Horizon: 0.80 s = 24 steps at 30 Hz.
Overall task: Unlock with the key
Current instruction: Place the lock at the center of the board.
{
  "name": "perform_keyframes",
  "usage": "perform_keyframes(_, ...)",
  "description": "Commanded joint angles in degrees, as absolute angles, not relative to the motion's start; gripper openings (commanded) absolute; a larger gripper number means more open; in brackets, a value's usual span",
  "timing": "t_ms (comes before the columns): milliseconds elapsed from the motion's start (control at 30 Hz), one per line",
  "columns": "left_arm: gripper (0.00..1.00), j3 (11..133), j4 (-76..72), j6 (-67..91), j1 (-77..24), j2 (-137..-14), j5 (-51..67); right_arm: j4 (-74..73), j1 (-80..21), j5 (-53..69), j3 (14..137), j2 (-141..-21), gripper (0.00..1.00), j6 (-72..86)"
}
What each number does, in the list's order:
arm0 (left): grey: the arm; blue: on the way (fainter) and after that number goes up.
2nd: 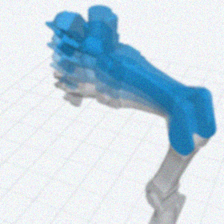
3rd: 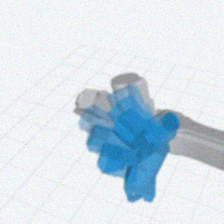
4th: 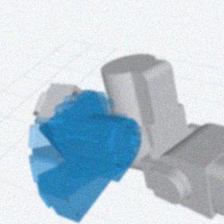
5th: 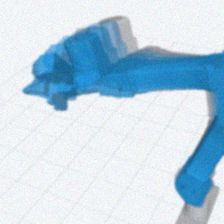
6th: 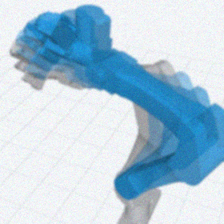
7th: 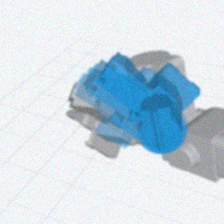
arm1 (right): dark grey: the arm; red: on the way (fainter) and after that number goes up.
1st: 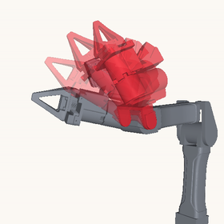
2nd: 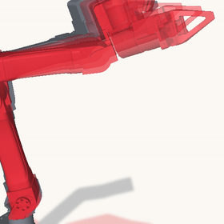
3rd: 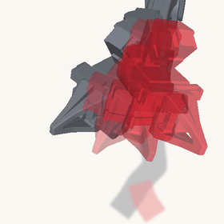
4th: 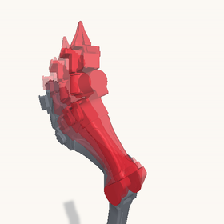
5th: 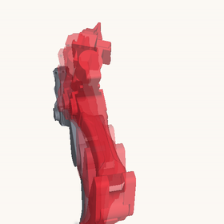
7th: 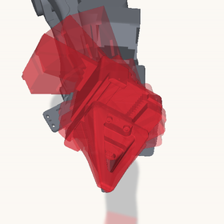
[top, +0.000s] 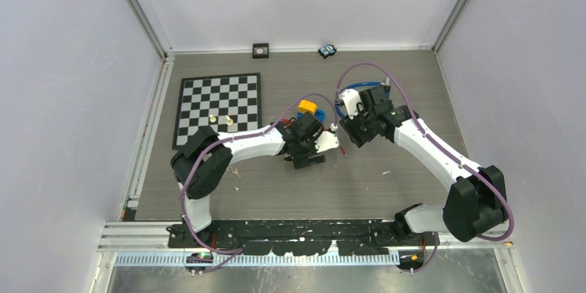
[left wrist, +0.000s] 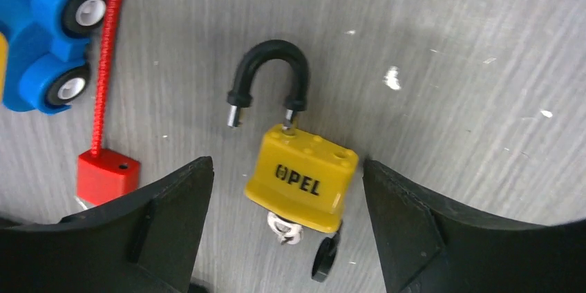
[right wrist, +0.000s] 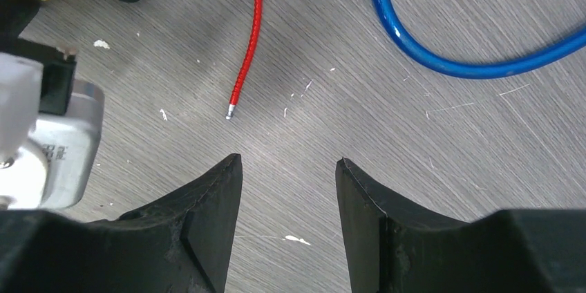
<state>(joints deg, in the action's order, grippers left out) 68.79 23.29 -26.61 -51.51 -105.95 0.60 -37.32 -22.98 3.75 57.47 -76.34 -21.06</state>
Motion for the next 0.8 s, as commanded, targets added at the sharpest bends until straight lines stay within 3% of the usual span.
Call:
perform_keyframes(0, 0.81, 66.9, 16.8, -30.3, -51.3, -106.1, -6.1, -36.2, -21.8, 4.4, 57.1, -73.5, 0.57, -21.8)
perform_keyframes(267, 0.81, 64.8, 11.3, -36.2, -50.2, -107.7, -9.5, -35.6, -18.6, 2.8, 59.5, -77.6, 0.57, -20.5)
perform_keyframes(567, 0.83, 63.8, 11.7, -39.2, -46.7, -105.3, -8.4, -35.4, -14.5, 4.0, 68.5, -92.1, 0.58, -23.2)
perform_keyframes(767, 0.90, 63.4, 16.5, -37.7, -46.6, -100.1, -5.2, -38.9, -12.2, 7.5, 77.9, -102.2, 0.66, -29.2)
